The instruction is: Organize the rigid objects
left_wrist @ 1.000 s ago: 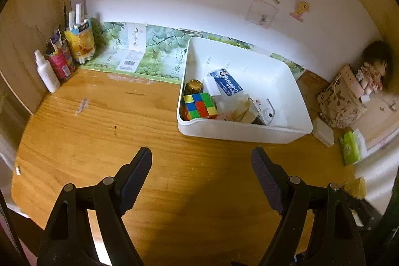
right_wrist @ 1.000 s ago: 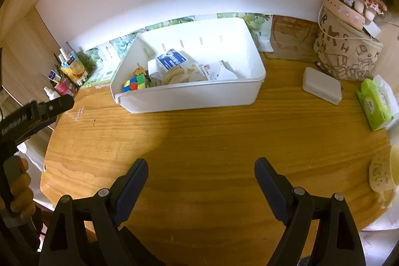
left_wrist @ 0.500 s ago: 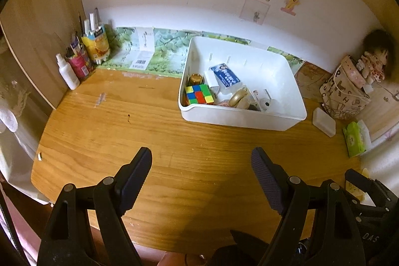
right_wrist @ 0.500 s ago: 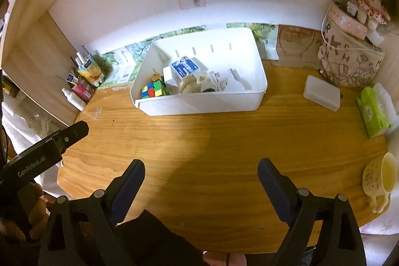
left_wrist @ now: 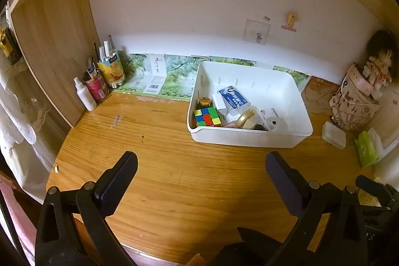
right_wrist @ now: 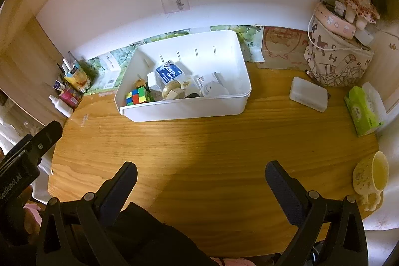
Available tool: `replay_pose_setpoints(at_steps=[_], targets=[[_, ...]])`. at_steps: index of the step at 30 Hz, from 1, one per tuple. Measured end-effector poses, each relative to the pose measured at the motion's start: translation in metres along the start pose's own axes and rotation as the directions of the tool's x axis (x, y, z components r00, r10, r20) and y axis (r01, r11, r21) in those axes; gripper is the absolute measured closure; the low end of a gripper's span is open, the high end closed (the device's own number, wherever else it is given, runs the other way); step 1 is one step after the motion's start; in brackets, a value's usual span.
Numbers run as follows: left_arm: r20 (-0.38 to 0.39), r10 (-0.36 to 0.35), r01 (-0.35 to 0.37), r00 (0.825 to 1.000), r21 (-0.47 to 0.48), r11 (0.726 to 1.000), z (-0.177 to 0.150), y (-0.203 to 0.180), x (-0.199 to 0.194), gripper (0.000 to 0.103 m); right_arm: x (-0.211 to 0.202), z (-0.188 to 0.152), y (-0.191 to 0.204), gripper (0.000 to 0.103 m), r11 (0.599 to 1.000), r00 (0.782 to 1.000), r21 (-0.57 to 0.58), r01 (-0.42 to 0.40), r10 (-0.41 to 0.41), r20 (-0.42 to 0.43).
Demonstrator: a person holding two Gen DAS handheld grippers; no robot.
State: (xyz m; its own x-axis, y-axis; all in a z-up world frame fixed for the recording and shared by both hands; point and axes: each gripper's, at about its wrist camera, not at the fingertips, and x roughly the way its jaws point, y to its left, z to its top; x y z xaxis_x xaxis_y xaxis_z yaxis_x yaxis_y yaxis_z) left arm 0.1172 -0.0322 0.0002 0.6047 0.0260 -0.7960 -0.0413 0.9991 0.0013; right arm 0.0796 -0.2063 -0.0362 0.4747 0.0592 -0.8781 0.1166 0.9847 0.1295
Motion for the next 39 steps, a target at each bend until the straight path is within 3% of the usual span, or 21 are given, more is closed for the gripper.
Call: replay_pose_setpoints(at_steps=[9, 18, 39], targets=[[0.042, 0.079, -0.081, 0.996, 0.054, 0.995, -0.002, -0.012, -0.004, 0.001, 0.001, 0.0, 0.002, 0.0, 1.0, 1.0, -0.009, 0.027, -0.027, -0.003], [0.026, 0.064, -0.066, 0.998, 0.081, 0.995, -0.003, -0.019, 0.001, 0.001, 0.008, -0.004, -0.002, 0.0, 0.999, 0.998, 0.008, 0.045, -0.045, -0.052], [0.059, 0.009, -0.015, 0.998, 0.112, 0.994, 0.002, -0.033, 0.001, 0.001, 0.013, 0.002, -0.001, 0.0, 0.999, 0.997, 0.001, 0.044, -0.043, -0.058]])
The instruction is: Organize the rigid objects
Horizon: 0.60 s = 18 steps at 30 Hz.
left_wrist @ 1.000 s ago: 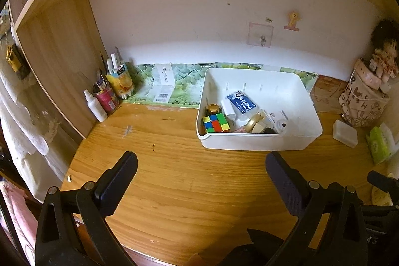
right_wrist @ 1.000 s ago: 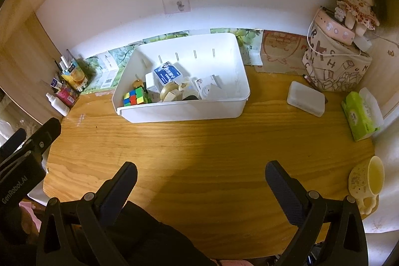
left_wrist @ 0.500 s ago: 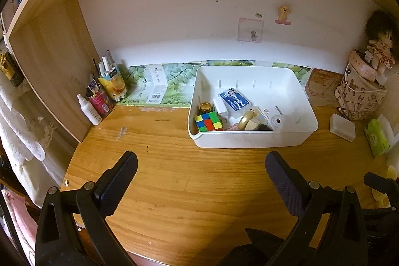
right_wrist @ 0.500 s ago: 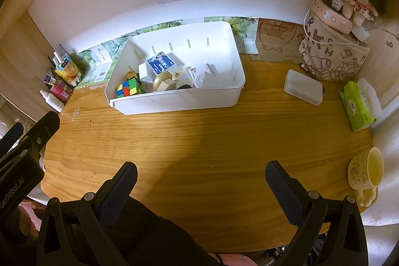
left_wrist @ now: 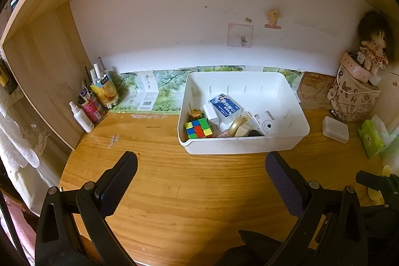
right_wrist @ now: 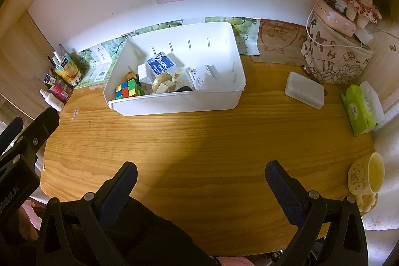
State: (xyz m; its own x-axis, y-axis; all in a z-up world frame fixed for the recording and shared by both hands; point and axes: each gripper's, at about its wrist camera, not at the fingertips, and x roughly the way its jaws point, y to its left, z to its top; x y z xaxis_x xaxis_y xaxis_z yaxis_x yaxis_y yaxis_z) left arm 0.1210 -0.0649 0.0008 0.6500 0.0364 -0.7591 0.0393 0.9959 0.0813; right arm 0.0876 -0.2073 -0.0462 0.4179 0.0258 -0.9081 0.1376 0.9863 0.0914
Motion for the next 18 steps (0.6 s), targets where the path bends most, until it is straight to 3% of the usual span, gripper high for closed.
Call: replay_pose_setpoints(at_steps=[18], targets=[[-0.004, -0.014, 0.014, 1.0, 0.0, 1.0, 0.0017, -0.0018, 0.0018, 0.001, 0.0082, 0.0064, -0.0016, 0.0, 0.999, 1.0, -0.028, -0.019, 0.018, -0.017]])
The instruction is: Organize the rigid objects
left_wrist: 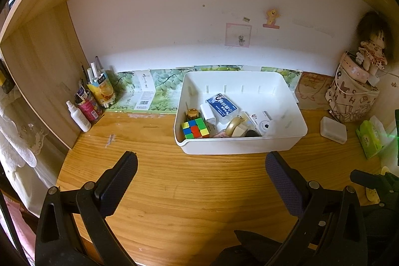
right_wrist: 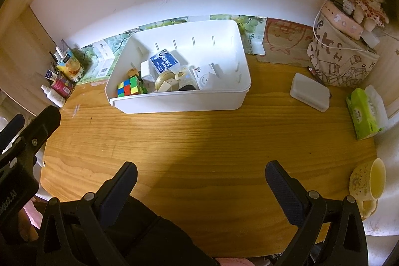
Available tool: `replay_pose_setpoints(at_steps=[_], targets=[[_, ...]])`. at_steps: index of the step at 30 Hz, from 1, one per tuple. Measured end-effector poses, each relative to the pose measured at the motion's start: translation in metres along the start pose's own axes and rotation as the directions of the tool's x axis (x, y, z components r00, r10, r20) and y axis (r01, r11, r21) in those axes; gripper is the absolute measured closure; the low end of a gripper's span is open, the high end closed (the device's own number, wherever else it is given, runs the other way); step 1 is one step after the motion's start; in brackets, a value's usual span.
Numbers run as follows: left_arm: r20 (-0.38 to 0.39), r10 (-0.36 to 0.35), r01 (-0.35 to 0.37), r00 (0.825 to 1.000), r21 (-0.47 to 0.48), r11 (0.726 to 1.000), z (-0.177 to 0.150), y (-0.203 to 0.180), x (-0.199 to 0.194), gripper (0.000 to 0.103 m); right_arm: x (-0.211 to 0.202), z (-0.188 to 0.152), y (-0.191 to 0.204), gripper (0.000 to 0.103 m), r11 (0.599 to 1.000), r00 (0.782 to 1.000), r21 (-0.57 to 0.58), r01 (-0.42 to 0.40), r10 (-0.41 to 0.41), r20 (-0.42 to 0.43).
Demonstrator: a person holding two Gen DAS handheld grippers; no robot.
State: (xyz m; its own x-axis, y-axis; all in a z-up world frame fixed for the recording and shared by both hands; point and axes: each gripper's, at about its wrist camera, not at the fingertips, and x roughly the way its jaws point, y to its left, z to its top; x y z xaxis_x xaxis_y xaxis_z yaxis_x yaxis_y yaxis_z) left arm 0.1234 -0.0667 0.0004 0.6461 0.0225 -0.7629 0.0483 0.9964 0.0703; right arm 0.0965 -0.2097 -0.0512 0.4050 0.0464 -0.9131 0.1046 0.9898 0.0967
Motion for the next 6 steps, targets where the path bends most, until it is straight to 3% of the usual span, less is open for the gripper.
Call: replay_pose_setpoints(at_steps=[6], targets=[[-0.004, -0.002, 0.002, 1.0, -0.001, 1.0, 0.0003, -0.0013, 0.0013, 0.001, 0.0016, 0.0006, -0.0003, 0.0, 1.0, 1.0, 0.0, -0.003, 0.003, -0.004]])
